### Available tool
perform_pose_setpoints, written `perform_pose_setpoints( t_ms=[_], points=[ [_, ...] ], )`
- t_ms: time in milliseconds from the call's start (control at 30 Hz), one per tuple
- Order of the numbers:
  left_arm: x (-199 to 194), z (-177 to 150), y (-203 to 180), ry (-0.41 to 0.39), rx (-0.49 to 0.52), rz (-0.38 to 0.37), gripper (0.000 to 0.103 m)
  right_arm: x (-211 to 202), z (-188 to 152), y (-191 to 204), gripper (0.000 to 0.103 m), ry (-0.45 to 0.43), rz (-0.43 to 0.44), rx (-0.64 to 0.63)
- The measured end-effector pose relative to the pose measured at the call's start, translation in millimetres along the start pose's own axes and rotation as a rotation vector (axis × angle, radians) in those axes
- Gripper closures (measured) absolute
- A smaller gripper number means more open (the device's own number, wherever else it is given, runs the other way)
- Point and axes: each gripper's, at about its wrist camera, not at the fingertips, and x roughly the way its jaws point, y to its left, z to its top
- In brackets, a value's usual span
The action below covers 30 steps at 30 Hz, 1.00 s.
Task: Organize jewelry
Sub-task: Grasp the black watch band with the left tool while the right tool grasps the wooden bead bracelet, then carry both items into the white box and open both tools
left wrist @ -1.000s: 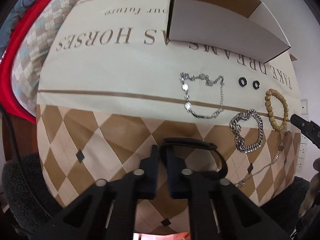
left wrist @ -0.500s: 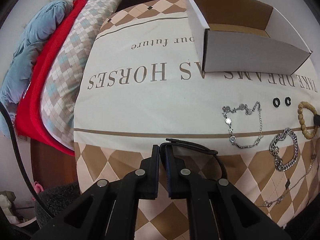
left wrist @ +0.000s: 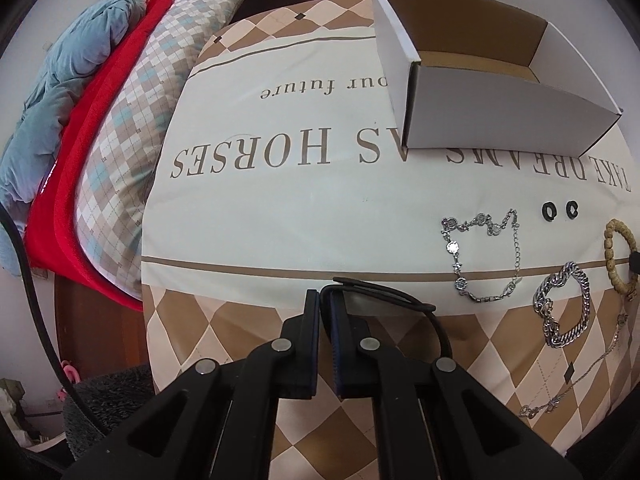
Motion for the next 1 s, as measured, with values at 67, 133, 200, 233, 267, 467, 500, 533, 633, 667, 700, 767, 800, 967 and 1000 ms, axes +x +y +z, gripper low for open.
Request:
perform_pose_setpoints(
  t_ms=[67,133,200,233,267,467,500,533,633,667,700,767,800,967,1000],
  points=[
    [-4,1,0,-0.006,-0.004,-0.008,0.101,-1,0,-2,0.093,-0.001,0.022,0.023],
    [-10,3,0,-0.016,-0.007,-0.022,0.102,-1,2,-7,0.094,0.007,0.076,0.055],
    [-18,5,0,-0.032,-0.007,-0.030,0.102,-8,1,-10,0.094,-0.005,0.116,0.087],
    [-24,6,-1,-0.041,-0.007,-0.033,0.102,-15,1,-9,0.094,-0.027,0.126,0.091],
    [-30,7,0,-0.051,-0.007,-0.038,0.102,-24,2,-7,0.094,-0.049,0.143,0.097],
    [-76,25,2,-0.155,-0.005,-0.046,0.102,-84,16,19,0.094,-0.187,0.216,0.057],
    [-87,31,3,-0.182,-0.011,-0.049,0.102,-92,19,24,0.094,-0.202,0.224,0.047],
    [-93,34,4,-0.197,-0.014,-0.050,0.102,-100,22,29,0.094,-0.221,0.232,0.037],
    [-116,49,7,-0.256,-0.017,-0.049,0.102,-131,35,43,0.094,-0.286,0.264,0.007],
    [-123,54,6,-0.272,-0.017,-0.049,0.102,-139,41,48,0.094,-0.303,0.272,0.000],
    [-129,60,5,-0.287,-0.015,-0.051,0.102,-147,44,51,0.094,-0.318,0.279,-0.006],
    [-139,72,4,-0.317,-0.015,-0.057,0.102,-161,57,58,0.094,-0.349,0.290,-0.023],
    [-143,78,3,-0.328,-0.014,-0.060,0.102,-167,61,61,0.094,-0.359,0.296,-0.027],
    [-154,104,-3,-0.372,-0.007,-0.072,0.102,-186,92,75,0.094,-0.393,0.328,-0.052],
    [-155,110,-4,-0.378,-0.002,-0.072,0.102,-187,98,77,0.094,-0.393,0.333,-0.054]
  ],
)
